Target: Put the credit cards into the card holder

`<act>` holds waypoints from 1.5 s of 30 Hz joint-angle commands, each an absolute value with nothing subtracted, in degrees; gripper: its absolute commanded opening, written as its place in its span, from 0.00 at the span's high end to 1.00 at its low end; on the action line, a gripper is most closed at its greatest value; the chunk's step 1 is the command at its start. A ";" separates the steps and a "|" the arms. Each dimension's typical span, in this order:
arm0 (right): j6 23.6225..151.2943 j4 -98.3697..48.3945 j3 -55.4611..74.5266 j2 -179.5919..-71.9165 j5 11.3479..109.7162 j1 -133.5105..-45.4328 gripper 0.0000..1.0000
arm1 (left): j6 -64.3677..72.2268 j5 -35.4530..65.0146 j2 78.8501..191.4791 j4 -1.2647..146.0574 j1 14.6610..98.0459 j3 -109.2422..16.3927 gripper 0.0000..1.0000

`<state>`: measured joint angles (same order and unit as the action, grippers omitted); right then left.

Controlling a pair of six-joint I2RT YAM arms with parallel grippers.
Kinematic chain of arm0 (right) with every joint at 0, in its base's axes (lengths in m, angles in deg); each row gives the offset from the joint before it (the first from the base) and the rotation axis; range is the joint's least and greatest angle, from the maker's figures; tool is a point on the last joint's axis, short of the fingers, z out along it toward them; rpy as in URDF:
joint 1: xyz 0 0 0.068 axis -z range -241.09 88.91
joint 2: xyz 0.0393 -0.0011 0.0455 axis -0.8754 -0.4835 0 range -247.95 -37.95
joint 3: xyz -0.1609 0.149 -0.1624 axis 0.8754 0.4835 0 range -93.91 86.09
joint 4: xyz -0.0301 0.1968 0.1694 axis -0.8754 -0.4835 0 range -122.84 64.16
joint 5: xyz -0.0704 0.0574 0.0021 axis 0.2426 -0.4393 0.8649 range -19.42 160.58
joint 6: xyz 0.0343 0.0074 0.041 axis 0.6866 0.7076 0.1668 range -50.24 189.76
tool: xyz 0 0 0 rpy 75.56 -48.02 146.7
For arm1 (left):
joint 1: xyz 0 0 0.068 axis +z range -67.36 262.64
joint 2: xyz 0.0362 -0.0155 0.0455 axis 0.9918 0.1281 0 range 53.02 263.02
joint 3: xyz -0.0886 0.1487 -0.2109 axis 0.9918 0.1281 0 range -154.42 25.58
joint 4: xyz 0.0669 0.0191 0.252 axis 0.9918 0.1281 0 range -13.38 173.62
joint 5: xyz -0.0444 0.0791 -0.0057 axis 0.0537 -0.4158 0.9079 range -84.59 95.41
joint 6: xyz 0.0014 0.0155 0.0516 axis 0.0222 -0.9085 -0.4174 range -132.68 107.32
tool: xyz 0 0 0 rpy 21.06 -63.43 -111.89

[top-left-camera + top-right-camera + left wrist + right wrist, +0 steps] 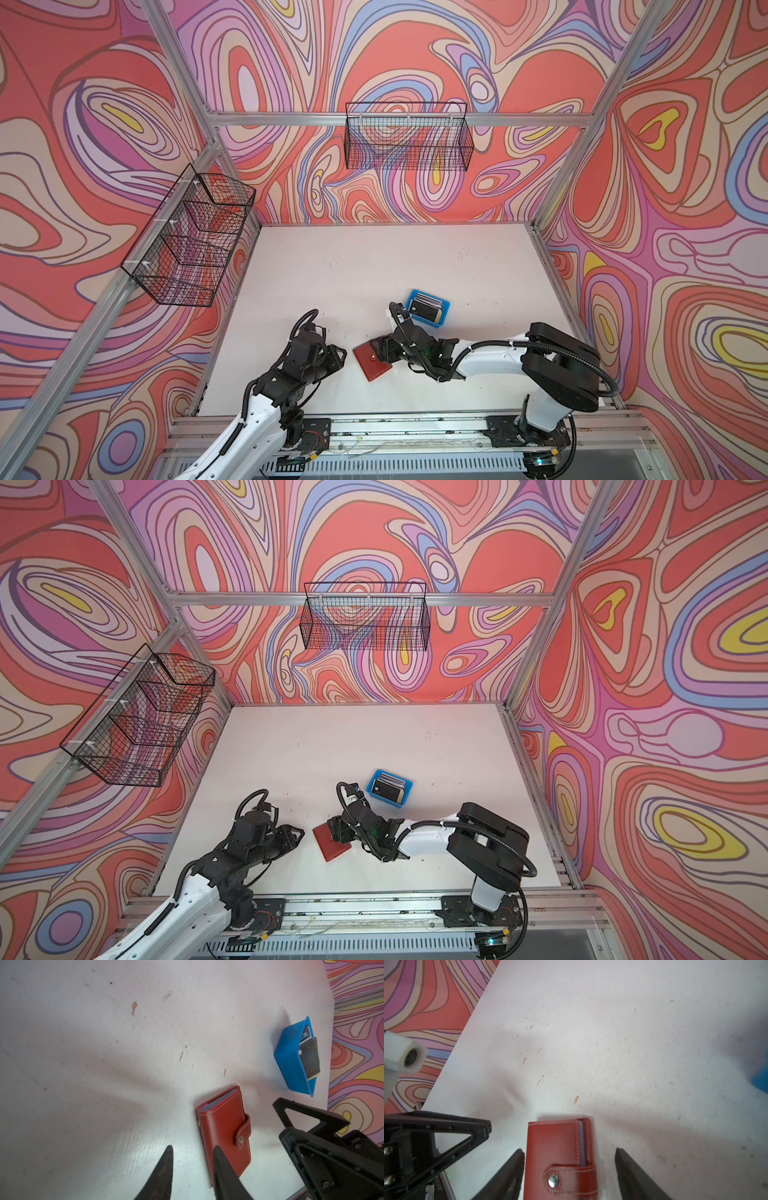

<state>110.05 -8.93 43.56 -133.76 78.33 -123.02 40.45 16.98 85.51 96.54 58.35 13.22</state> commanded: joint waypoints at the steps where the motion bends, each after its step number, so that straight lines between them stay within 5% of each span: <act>1: 112.32 -9.39 46.30 -131.65 78.84 -123.83 0.25 | 43.39 19.43 83.13 93.71 57.74 15.64 0.64; 10: 114.87 -9.60 47.77 -133.39 78.29 -126.73 0.24 | 45.20 22.84 85.86 86.45 56.20 18.40 0.64; 25: 115.22 -10.41 46.56 -137.16 81.15 -128.61 0.26 | 49.44 14.03 98.79 75.65 47.10 17.64 0.72; 34: 115.58 -10.26 45.25 -138.50 80.45 -128.70 0.36 | 51.69 11.32 107.00 66.99 44.55 19.40 0.73; 45: 120.38 -2.52 48.69 -139.23 78.05 -129.25 0.51 | 50.91 10.26 118.17 61.73 42.00 14.85 0.87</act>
